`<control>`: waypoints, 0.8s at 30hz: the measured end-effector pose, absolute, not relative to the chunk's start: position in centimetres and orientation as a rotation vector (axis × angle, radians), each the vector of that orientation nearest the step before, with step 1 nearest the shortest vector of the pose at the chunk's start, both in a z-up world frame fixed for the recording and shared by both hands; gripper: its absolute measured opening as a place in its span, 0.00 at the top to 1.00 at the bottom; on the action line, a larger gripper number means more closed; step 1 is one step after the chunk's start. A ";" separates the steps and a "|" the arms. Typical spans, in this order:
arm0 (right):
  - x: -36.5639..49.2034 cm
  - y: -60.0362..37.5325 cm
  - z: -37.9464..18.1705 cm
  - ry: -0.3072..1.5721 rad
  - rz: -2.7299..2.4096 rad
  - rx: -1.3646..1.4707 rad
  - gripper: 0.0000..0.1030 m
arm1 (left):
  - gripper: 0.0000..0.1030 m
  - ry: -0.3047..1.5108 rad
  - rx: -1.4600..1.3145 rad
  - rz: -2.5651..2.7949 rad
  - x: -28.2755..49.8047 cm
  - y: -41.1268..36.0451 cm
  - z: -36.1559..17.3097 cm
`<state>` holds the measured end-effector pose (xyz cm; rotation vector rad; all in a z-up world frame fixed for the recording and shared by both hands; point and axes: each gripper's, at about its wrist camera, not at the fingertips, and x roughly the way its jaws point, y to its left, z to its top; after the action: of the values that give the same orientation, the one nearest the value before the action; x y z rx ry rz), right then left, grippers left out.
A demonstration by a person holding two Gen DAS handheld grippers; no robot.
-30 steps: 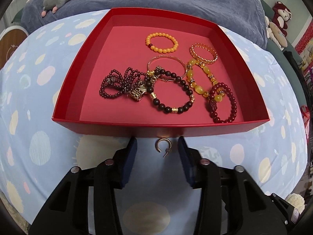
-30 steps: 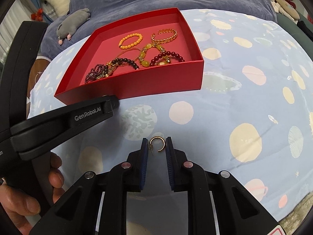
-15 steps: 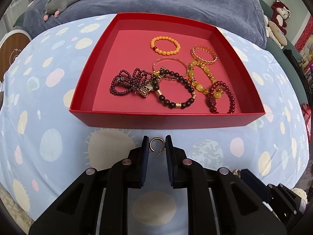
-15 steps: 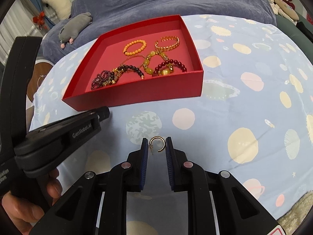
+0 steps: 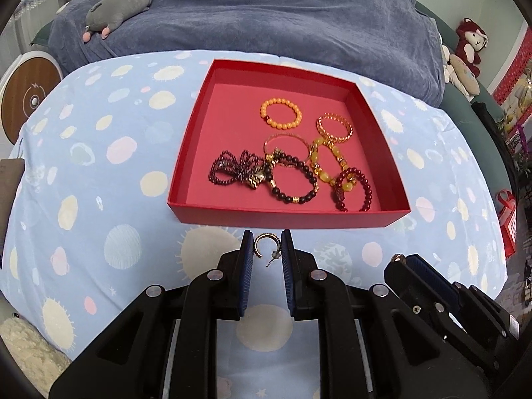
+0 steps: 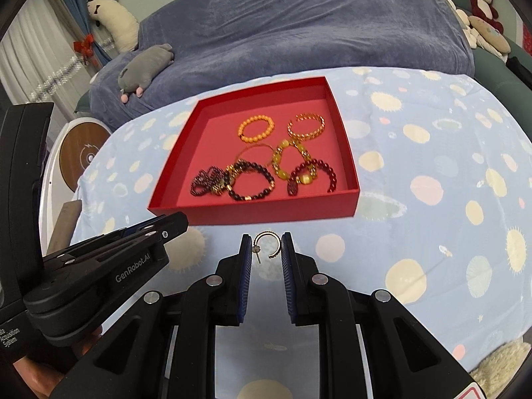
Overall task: Organize jewelry
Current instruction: 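Carry both earrings into the red box and open both grippers there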
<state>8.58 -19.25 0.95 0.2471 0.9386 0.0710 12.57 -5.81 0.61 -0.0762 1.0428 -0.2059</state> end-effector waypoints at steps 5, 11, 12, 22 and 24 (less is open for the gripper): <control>9.7 -19.1 2.1 0.912 0.082 0.236 0.84 | 0.84 1.016 -0.071 -0.214 13.3 -5.9 2.0; 11.9 -19.1 3.2 0.883 0.091 0.222 0.84 | 0.84 0.998 -0.075 -0.220 15.0 -6.1 2.9; 12.3 -19.2 3.3 0.879 0.091 0.220 0.84 | 0.84 0.994 -0.078 -0.220 15.6 -6.1 3.0; 18.8 -20.3 3.6 0.867 0.079 0.233 0.84 | 0.84 0.971 -0.064 -0.224 21.3 -6.8 3.3; 20.2 -20.5 3.3 0.874 0.074 0.232 0.84 | 0.84 0.975 -0.059 -0.218 22.5 -6.9 2.9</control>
<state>20.21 -20.47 3.27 0.2321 0.8735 0.0744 22.45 -6.91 2.94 -0.0592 0.9754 -0.2183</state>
